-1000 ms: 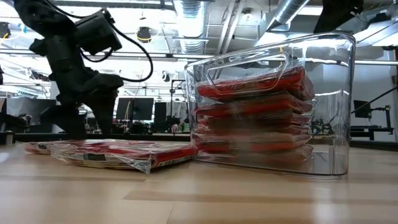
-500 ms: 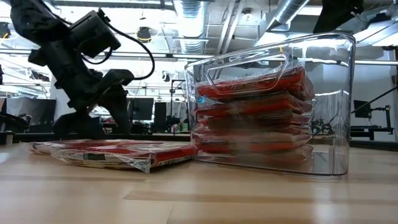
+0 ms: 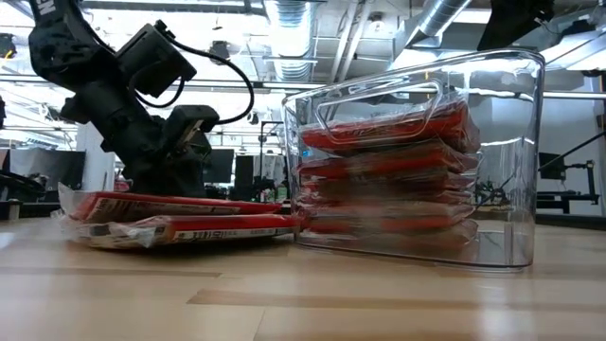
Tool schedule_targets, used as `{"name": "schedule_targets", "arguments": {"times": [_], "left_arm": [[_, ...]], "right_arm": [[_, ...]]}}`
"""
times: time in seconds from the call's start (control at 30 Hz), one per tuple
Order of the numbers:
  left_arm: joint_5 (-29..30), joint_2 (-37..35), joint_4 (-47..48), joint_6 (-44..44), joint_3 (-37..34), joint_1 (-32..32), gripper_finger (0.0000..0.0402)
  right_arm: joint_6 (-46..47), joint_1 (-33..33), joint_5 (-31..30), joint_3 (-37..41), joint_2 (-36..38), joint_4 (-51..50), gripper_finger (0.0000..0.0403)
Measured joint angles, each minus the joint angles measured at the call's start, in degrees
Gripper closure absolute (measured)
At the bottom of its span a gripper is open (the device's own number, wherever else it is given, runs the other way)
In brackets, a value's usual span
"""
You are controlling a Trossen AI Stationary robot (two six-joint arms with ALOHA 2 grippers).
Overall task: Sort popcorn bags into baskets
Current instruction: Put the left red popcorn packet into the transparent bin
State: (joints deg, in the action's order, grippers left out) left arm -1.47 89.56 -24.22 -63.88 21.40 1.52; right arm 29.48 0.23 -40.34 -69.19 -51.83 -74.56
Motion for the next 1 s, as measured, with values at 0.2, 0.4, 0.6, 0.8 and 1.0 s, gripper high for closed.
{"name": "schedule_targets", "arguments": {"times": [0.2, 0.4, 0.6, 0.8, 1.0], "left_arm": [[-0.6, -4.3, 2.5, -2.2, 1.4, -1.6, 0.04], [0.2, -11.9, 15.5, 7.3, 7.9, -3.3, 0.0401], [-0.8, -16.1, 32.7, 20.8, 18.1, -5.0, 0.0401], [-0.3, -16.2, 47.8, 36.9, 30.7, -7.2, 0.0401], [-0.3, -16.2, 50.2, 51.8, 38.5, -9.5, 0.0401]], "right_arm": [[0.0, 0.0, 0.0, 0.0, 0.0, 0.0, 0.0148], [0.0, 0.0, -0.1, 0.0, 0.0, 0.1, 0.0148], [0.0, 0.0, -0.1, 0.0, 0.0, 0.4, 0.0148], [0.0, 0.0, -0.2, 0.0, 0.0, 0.5, 0.0148], [0.1, 0.0, -0.2, 0.0, 0.0, 0.5, 0.0148]]}}
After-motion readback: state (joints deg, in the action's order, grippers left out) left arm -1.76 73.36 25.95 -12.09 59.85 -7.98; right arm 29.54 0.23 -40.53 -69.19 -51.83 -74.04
